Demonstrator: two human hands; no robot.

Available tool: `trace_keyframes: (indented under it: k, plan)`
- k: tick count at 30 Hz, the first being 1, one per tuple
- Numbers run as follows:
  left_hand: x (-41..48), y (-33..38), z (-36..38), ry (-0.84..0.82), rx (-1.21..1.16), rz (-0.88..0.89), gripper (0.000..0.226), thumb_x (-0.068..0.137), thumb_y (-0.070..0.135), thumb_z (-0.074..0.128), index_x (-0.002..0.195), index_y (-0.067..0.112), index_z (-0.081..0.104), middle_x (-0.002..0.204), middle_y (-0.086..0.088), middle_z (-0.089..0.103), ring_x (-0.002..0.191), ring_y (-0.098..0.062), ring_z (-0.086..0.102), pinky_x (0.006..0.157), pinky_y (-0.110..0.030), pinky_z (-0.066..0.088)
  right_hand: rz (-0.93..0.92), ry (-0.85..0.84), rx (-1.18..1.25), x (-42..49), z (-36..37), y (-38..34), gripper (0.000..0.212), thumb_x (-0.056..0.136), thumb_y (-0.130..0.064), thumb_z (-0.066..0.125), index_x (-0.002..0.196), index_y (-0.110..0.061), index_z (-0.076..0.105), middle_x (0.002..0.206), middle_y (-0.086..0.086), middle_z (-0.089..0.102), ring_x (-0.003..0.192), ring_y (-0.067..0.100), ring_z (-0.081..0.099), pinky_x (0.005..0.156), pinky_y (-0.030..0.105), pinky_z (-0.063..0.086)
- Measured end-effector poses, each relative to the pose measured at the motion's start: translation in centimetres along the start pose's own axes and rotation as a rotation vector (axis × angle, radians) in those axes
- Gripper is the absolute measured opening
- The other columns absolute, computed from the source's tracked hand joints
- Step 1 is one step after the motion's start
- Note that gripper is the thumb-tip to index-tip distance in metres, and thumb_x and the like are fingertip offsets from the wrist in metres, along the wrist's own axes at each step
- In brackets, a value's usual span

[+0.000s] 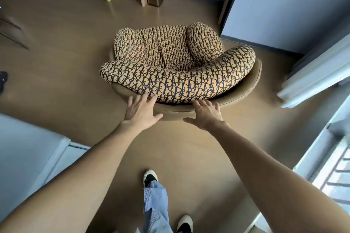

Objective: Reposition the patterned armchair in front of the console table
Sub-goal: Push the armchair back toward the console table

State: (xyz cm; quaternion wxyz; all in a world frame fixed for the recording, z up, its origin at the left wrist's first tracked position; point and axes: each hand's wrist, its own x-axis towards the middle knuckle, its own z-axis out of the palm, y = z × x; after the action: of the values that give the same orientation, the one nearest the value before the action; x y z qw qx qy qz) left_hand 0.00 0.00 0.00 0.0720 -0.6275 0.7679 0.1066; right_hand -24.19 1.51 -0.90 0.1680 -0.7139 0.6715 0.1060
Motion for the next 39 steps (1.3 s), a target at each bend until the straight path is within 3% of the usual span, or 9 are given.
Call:
trace_keyframes:
  k: [3, 7, 10, 14, 18, 22, 28, 39]
  plan:
    - [0.7, 0.1, 1.1, 0.014, 0.016, 0.028, 0.073, 0.087, 0.068, 0.05, 0.145, 0.024, 0.04, 0.142, -0.012, 0.049, 0.132, -0.033, 0.042, 0.117, -0.054, 0.024, 0.016, -0.003, -0.025, 1.1, 0.6, 0.2, 0.09, 0.083, -0.079, 0.052, 0.15, -0.021, 0.035, 0.149, 0.004, 0.045, 0.141, 0.028, 0.037, 0.119, 0.056, 0.023]
    - [1.7, 0.4, 2.6, -0.03, -0.014, 0.047, 0.072, 0.088, 0.073, 0.039, 0.142, 0.026, 0.046, 0.146, -0.009, 0.046, 0.139, -0.03, 0.032, 0.12, -0.056, 0.013, 0.0, -0.005, -0.028, 2.5, 1.6, 0.6, 0.091, 0.081, -0.087, 0.036, 0.143, -0.021, 0.043, 0.141, 0.003, 0.05, 0.136, 0.027, 0.042, 0.117, 0.054, 0.023]
    - [3.0, 0.8, 3.3, -0.124, -0.097, 0.014, 0.079, 0.085, 0.081, 0.029, 0.144, 0.03, 0.043, 0.154, -0.006, 0.039, 0.148, -0.029, 0.018, 0.12, -0.061, 0.0, -0.022, 0.012, -0.026, 3.5, 2.7, 0.9, 0.087, 0.082, -0.087, 0.025, 0.133, -0.021, 0.048, 0.134, 0.004, 0.053, 0.132, 0.029, 0.045, 0.119, 0.054, 0.018]
    - [4.6, 1.4, 4.5, -0.188, -0.105, -0.026, 0.093, 0.071, 0.094, 0.02, 0.142, 0.038, 0.041, 0.151, -0.007, 0.038, 0.147, -0.033, 0.015, 0.115, -0.066, -0.014, -0.088, 0.08, -0.071, 4.5, 4.0, 1.7, 0.086, 0.08, -0.088, 0.015, 0.121, -0.022, 0.05, 0.119, 0.003, 0.055, 0.115, 0.03, 0.05, 0.109, 0.051, 0.029]
    - [5.7, 1.6, 5.7, -0.104, -0.111, -0.031, 0.091, 0.066, 0.098, 0.015, 0.124, 0.036, 0.049, 0.136, -0.007, 0.045, 0.136, -0.035, 0.025, 0.113, -0.069, -0.009, -0.147, 0.132, -0.061, 5.4, 4.5, 2.5, 0.086, 0.08, -0.088, 0.013, 0.118, -0.021, 0.052, 0.114, 0.003, 0.055, 0.11, 0.029, 0.05, 0.102, 0.051, 0.033]
    - [6.8, 2.2, 6.2, -0.026, -0.078, -0.005, 0.1, 0.062, 0.099, 0.0, 0.119, 0.035, 0.05, 0.122, -0.005, 0.05, 0.125, -0.035, 0.035, 0.111, -0.072, -0.002, -0.182, 0.17, -0.059, 6.3, 4.1, 3.8, 0.083, 0.083, -0.087, 0.017, 0.115, -0.02, 0.054, 0.111, 0.002, 0.057, 0.107, 0.029, 0.051, 0.098, 0.051, 0.034]
    - [8.3, 4.4, 5.9, -0.041, -0.092, -0.018, 0.093, 0.064, 0.094, 0.009, 0.119, 0.033, 0.052, 0.122, -0.005, 0.051, 0.122, -0.035, 0.036, 0.111, -0.073, 0.001, -0.204, 0.131, -0.057, 7.9, 2.9, 6.6, 0.087, 0.08, -0.089, 0.012, 0.116, -0.022, 0.052, 0.111, 0.0, 0.055, 0.109, 0.027, 0.049, 0.098, 0.05, 0.032]
    - [14.4, 5.3, 4.9, 0.005, -0.089, -0.024, 0.101, 0.061, 0.097, -0.001, 0.119, 0.034, 0.053, 0.12, -0.006, 0.052, 0.12, -0.035, 0.037, 0.11, -0.074, 0.004, -0.233, 0.111, -0.052, 14.1, 0.4, 9.1, 0.092, 0.076, -0.093, 0.005, 0.114, -0.023, 0.051, 0.111, 0.0, 0.055, 0.109, 0.027, 0.048, 0.094, 0.048, 0.031]
